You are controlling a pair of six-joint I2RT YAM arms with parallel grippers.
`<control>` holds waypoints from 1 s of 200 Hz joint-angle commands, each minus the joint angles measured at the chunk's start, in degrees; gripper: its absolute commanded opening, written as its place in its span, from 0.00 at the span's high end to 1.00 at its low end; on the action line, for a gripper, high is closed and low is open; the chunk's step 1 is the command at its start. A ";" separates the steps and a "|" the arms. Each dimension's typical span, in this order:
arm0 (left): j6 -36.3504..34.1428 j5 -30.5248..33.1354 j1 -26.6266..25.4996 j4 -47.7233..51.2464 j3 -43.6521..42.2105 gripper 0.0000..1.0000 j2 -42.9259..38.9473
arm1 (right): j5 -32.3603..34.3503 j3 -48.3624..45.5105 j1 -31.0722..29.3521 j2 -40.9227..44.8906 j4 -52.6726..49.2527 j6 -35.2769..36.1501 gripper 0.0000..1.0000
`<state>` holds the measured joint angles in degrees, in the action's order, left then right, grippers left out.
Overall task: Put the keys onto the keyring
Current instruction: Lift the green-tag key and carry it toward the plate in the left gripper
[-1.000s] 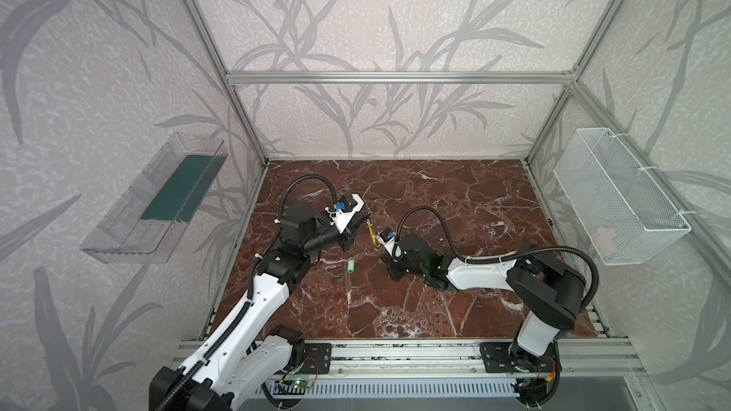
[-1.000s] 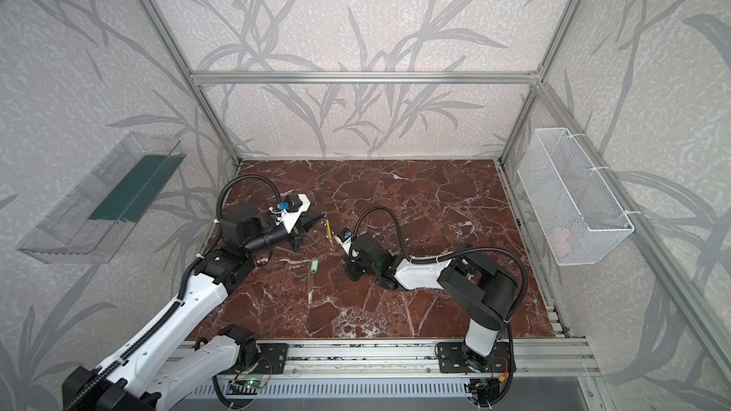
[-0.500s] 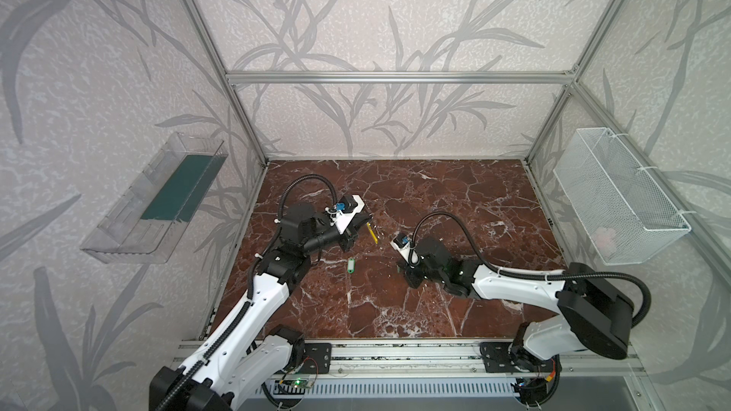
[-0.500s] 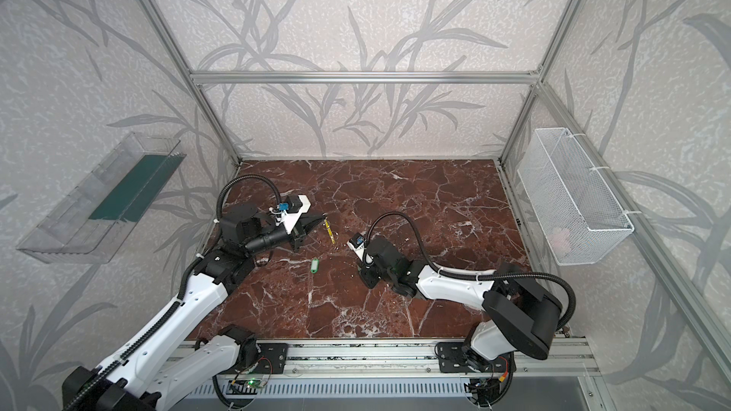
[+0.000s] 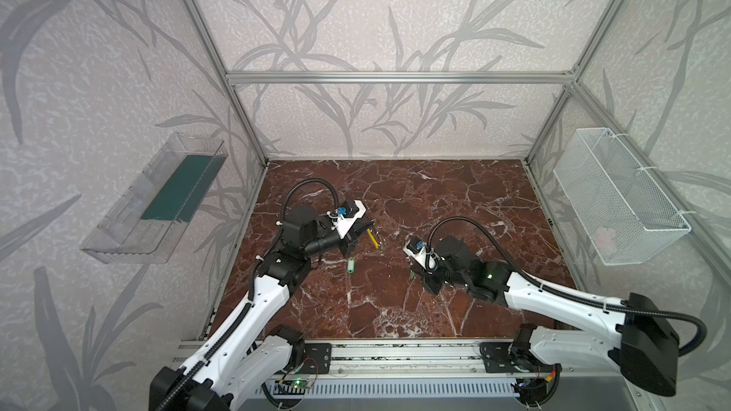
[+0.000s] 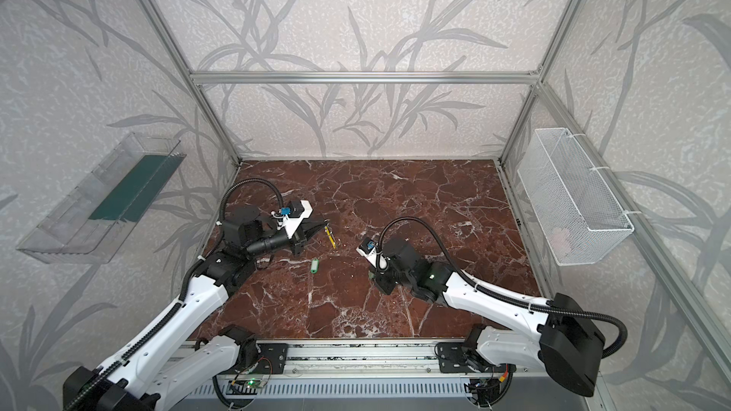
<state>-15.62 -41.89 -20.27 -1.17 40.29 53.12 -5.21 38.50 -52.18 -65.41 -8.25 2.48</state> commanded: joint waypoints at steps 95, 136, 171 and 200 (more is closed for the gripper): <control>-4.33 5.70 -15.00 -1.38 1.35 1.00 2.35 | -6.92 6.70 1.21 14.34 -4.88 3.88 1.00; -4.87 8.58 -18.86 -1.47 2.64 1.00 4.55 | -7.43 5.98 1.21 14.61 -2.19 3.64 1.00; -5.12 9.99 -21.06 -1.65 4.07 1.00 6.76 | -7.28 5.36 1.21 14.19 -0.68 3.65 1.00; -5.60 10.35 -22.32 -1.26 5.18 1.00 7.99 | -6.42 4.93 1.21 14.30 -0.01 3.34 1.00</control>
<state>-19.88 -32.34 -41.67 -1.17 42.85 60.58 -11.97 43.86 -51.24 -51.55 -10.57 6.63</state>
